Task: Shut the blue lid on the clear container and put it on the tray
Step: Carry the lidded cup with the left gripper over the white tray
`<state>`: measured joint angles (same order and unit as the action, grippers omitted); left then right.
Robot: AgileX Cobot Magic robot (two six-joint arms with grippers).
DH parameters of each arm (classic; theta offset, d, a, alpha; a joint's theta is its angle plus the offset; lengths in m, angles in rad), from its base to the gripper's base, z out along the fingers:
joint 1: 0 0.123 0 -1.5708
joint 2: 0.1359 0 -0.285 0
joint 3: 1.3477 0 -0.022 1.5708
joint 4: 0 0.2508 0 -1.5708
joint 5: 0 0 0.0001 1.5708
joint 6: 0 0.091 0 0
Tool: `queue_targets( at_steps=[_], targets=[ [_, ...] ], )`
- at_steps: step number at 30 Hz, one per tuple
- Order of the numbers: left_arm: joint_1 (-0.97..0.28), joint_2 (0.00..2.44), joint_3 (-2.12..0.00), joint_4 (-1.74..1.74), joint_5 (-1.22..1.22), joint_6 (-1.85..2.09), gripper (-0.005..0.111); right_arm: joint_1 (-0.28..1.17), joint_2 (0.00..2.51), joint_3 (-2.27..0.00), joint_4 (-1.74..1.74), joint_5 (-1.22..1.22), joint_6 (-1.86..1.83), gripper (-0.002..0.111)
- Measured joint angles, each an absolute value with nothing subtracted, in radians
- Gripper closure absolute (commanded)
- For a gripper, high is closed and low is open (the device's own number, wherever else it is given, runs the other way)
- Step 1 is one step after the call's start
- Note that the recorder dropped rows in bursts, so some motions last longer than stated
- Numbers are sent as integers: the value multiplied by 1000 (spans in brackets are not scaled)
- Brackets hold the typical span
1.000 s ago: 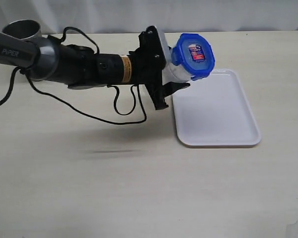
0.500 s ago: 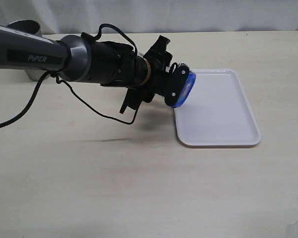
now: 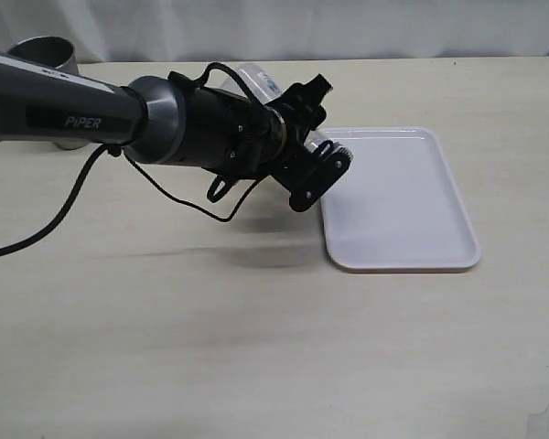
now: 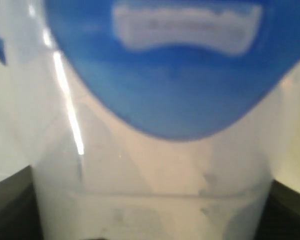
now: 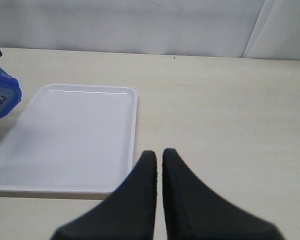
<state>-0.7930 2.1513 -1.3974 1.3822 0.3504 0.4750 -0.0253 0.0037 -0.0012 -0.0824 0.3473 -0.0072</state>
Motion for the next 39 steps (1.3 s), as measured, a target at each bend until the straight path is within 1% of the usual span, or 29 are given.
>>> queue_targets(
  at_steps=[23, 29, 33, 37, 38, 39],
  targets=[
    [-814, 2151, -1397, 1472, 356, 477, 107, -25, 4, -1, -82, 347, -7, 104],
    [-814, 2151, -1397, 1474, 325, 333, 107, -25, 4, -1, -82, 347, -7, 104],
    [-800, 2151, -1397, 1476, 188, 114, 107, -25, 4, -1, -82, 347, -7, 104],
    [-756, 2151, -1397, 1470, -88, -140, 107, -25, 4, -1, -82, 349, -7, 104],
    [-728, 2151, -1397, 1406, -225, -217, 107, -25, 4, -1, -82, 349, -7, 104],
    [-713, 2151, -1397, 1344, -285, -238, 107, -25, 4, -1, -82, 349, -7, 104]
  ],
)
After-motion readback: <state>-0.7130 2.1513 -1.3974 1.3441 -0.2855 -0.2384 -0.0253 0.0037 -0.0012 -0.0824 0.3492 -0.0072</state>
